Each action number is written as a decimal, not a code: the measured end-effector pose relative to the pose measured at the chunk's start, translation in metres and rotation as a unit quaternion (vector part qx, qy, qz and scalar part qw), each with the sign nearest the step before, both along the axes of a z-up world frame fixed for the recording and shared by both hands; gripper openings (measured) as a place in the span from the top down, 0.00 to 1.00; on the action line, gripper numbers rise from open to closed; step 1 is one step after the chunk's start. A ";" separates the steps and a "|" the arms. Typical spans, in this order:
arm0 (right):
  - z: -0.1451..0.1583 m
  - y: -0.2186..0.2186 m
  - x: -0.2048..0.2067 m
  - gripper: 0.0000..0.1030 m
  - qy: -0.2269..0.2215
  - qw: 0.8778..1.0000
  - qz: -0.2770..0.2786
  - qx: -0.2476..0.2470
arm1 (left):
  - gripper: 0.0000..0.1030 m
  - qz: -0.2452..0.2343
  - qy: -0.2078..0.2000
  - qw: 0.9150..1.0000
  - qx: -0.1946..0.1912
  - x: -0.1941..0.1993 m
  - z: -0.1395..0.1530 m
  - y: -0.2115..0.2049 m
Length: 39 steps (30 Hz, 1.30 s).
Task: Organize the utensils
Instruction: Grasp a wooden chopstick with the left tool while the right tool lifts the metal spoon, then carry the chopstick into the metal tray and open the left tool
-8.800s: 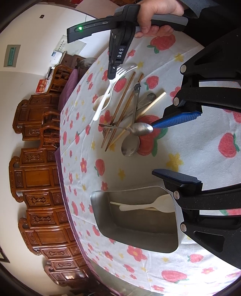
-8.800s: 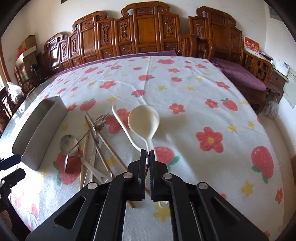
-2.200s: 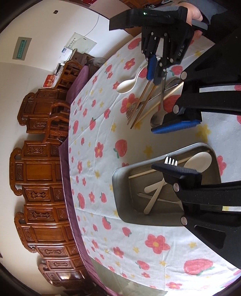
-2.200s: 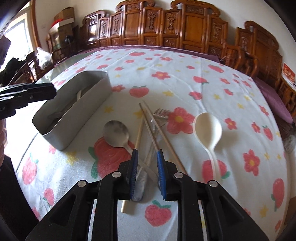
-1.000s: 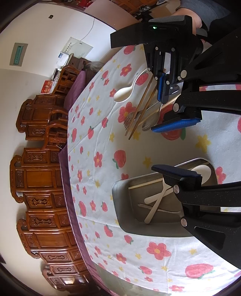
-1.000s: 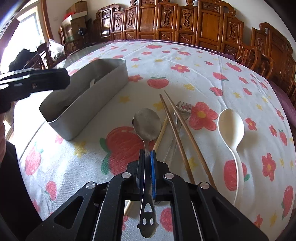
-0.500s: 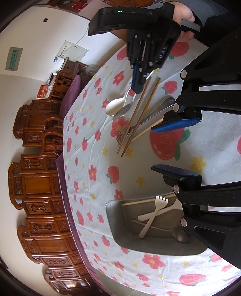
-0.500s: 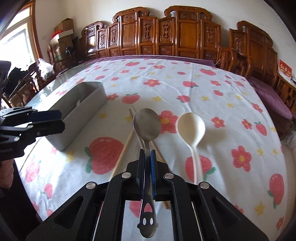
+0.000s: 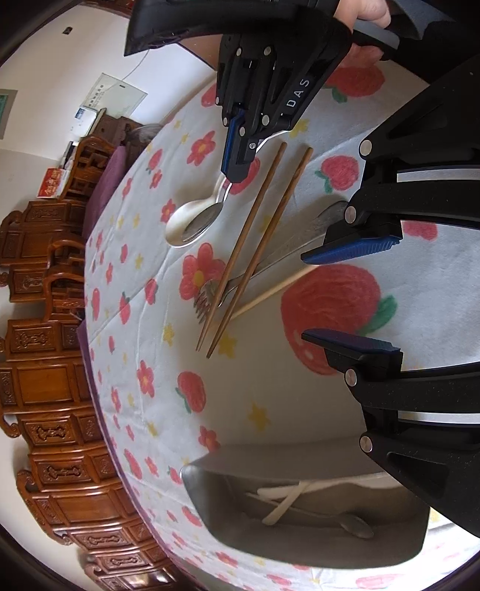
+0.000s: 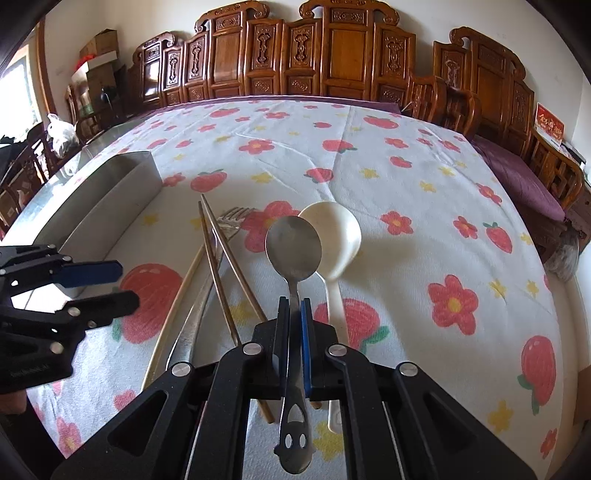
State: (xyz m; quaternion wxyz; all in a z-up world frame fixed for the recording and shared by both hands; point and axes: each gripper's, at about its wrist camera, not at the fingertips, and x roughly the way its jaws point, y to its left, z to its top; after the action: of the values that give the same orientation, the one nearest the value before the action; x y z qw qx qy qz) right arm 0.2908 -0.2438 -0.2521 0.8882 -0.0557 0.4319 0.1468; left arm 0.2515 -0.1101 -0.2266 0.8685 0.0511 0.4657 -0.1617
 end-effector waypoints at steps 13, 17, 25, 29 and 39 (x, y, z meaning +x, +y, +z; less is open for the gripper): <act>-0.001 0.002 0.003 0.93 0.004 1.000 0.002 0.005 | 0.93 0.004 0.016 0.999 0.042 0.012 -0.022 -0.017; 0.000 0.005 0.002 0.93 0.004 1.000 0.005 0.006 | 0.96 0.016 0.019 0.998 0.057 0.011 -0.021 -0.003; 0.000 0.009 0.000 0.93 0.005 1.000 0.010 0.005 | 0.96 0.032 0.016 0.999 0.031 -0.011 -0.006 0.028; 0.000 0.010 0.001 0.93 0.006 1.000 0.009 0.006 | 0.96 0.030 0.008 0.999 0.026 -0.020 0.002 0.029; -0.004 0.013 0.000 0.93 0.009 1.000 0.011 0.000 | 0.96 0.056 -0.026 0.998 0.015 -0.013 0.019 0.045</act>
State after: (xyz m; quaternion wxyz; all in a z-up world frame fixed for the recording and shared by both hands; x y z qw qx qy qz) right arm 0.2912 -0.2305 -0.2557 0.8826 -0.0593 0.4392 0.1569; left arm 0.2386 -0.0647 -0.2075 0.8871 0.0421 0.4478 -0.1042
